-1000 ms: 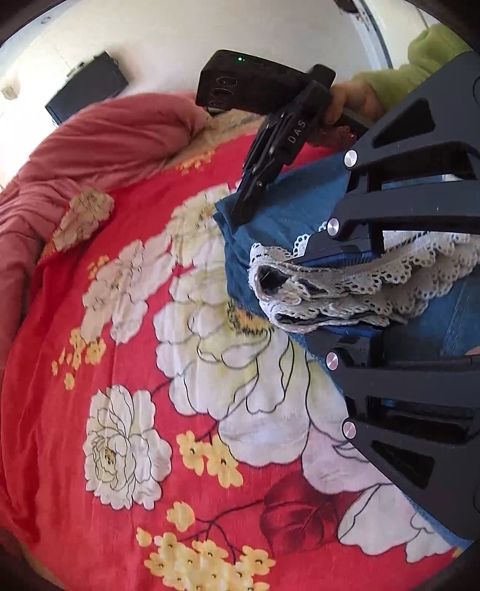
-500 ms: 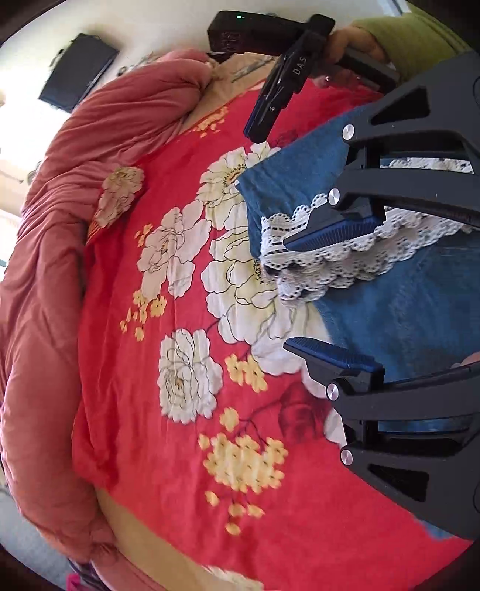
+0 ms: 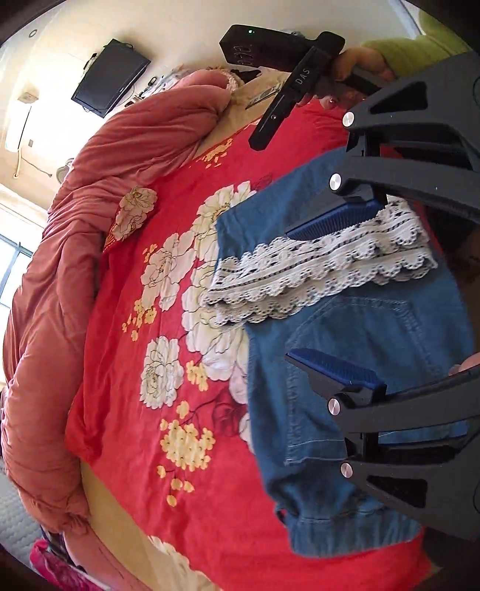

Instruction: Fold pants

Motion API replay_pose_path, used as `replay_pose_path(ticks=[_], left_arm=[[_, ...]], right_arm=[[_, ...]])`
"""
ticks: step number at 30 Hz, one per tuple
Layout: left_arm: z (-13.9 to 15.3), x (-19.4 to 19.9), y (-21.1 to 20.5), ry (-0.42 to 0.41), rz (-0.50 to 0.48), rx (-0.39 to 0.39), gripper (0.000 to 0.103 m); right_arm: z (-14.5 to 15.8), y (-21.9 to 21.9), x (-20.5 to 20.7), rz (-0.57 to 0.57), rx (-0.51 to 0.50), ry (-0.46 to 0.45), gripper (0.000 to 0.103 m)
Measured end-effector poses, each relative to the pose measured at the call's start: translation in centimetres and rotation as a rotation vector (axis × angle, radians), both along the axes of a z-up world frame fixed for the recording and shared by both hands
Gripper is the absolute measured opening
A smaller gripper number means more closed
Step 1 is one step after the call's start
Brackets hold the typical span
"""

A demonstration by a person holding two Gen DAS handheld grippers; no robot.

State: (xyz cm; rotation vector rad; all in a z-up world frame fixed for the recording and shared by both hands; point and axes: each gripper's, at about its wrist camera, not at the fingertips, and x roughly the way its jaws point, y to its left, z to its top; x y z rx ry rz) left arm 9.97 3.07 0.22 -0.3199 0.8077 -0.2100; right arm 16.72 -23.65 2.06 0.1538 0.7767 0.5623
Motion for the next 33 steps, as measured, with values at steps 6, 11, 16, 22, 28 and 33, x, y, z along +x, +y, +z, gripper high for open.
replay_pose_path(ticks=[6,11,16,22,28,33], left_arm=[[-1.1,-2.3,-0.8,0.039,-0.017,-0.062,0.053],[-2.5,-3.7,-1.9,0.087,-0.040,-0.097,0.053],[-4.2,-4.7,-2.5,0.142,-0.021,-0.129,0.053],[-5.8,-4.7,-3.4,0.184,0.004,-0.177,0.053],[-6.2,-3.8,-5.0,0.174,0.023,-0.179,0.052],[-6.0,-4.2,-5.0,0.164,0.054,-0.134,0.017]], right_arm=[[-0.4,-1.0,-2.9,0.022,-0.010,0.016,0.081],[-1.5,-0.3,-5.2,0.080,-0.029,0.058,0.081],[-2.5,-0.1,-6.2,0.098,-0.030,0.096,0.081],[-3.1,-0.4,-6.6,0.115,0.005,0.129,0.076],[-4.6,-0.1,-6.6,0.141,0.027,0.170,0.052],[-4.8,-0.8,-6.4,0.150,0.084,0.193,0.038]])
